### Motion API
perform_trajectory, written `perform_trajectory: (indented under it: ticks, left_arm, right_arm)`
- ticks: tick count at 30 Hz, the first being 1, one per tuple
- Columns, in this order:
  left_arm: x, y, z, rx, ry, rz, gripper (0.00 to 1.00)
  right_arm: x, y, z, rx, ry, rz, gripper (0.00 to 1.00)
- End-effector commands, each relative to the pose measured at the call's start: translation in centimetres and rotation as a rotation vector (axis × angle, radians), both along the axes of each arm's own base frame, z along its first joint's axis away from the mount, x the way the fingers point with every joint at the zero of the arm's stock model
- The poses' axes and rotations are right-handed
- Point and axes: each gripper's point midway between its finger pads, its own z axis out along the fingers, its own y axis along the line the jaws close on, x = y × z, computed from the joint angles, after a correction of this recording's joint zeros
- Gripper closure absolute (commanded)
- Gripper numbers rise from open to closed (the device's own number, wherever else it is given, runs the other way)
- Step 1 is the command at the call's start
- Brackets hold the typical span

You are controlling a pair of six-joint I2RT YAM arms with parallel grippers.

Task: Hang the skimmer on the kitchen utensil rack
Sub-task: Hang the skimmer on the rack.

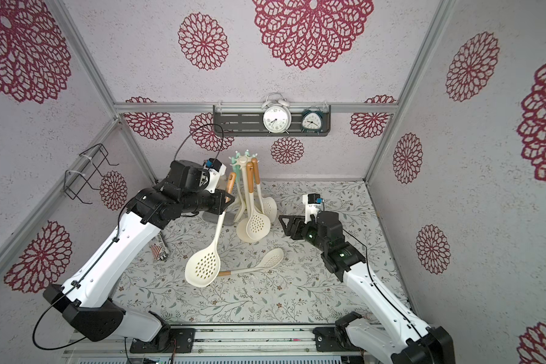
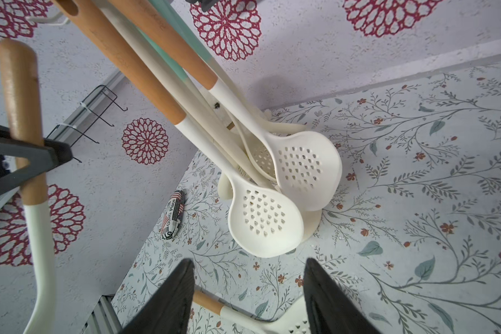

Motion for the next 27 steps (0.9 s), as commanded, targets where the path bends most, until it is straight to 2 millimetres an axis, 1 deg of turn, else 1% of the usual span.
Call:
perform_trajectory:
  ticks: [1,5,8,21,27]
  left_arm:
    - [0.0,0.1,1.6,0.005,-0.025,-0.01,1.0]
    - [0.6,0.0,2.4,0.015,-0.033,-0.007,1.0]
    - [0.9,-0.4,2.6,0.02,-0.032,-0.018,1.0]
    - [2.7,-1.4,1.2,0.059,0.005,-0.03,1.0]
    - [3.3,-1.3,0.6,0.078,0.011,-0.016,1.0]
  right_arm:
    - [-1.4,0.3,1.9,0.026,-0.051,0.075,0.38]
    - [-1.6,0.1,1.8,0.024,-0.051,0.073,0.38]
    - [-1.6,0.0,1.8,0.026,-0.052,0.073,0.38]
    - [-2.0,-0.5,1.7,0.03,-0.052,0.061,0.38]
    - [-2.1,-0.5,1.7,0.03,-0.05,0.061,0.38]
